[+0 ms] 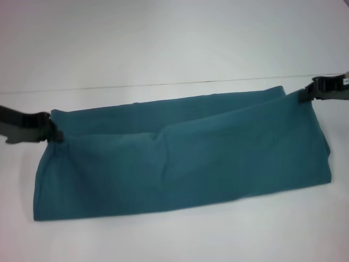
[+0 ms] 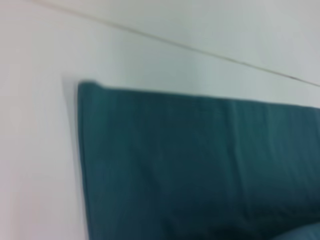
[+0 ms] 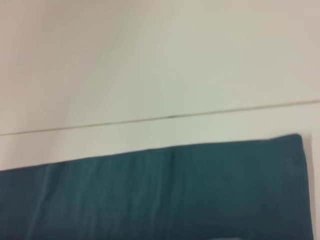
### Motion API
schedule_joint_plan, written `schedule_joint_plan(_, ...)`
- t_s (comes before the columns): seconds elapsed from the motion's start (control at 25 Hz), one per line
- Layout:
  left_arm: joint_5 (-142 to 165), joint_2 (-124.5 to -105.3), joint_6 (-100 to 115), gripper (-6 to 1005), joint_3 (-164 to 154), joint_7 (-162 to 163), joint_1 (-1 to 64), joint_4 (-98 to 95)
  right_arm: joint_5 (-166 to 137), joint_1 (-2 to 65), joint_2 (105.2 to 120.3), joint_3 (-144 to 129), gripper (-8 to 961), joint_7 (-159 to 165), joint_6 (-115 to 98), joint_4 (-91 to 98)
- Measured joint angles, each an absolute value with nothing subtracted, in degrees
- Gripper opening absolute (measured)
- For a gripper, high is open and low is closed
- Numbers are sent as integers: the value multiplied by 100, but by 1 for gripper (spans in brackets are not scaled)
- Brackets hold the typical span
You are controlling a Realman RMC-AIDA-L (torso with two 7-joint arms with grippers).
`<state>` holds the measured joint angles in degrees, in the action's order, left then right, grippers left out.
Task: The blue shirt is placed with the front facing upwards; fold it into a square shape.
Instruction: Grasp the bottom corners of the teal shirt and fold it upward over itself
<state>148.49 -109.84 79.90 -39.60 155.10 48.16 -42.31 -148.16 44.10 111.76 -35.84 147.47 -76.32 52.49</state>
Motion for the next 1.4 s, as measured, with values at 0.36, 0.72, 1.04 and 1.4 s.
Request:
schedule_joint_plan(0.36,14853,-11224,6382,67,-4465,15443,5023,-3934,-14827,4570,11326,-4352,45,14891,-6154,4677)
schedule_joint_plan(0.72,14853,-11395,5255,67,-4649,15432,5070,-3747,-14839,4722,11344,-4698,46,14918,-4782,3868)
schedule_joint_plan(1.04,14853,-11483,4619,68,-4747,15359,5115,-3580,-15134,4932,11355,-4727,45,15028,-3970,3356)
schedule_joint_plan(1.4,14854,-11574,3978,108,-4946,15222,5194,-3250,-15479,5188,11436,-4745,46,15029,-3428,3050)
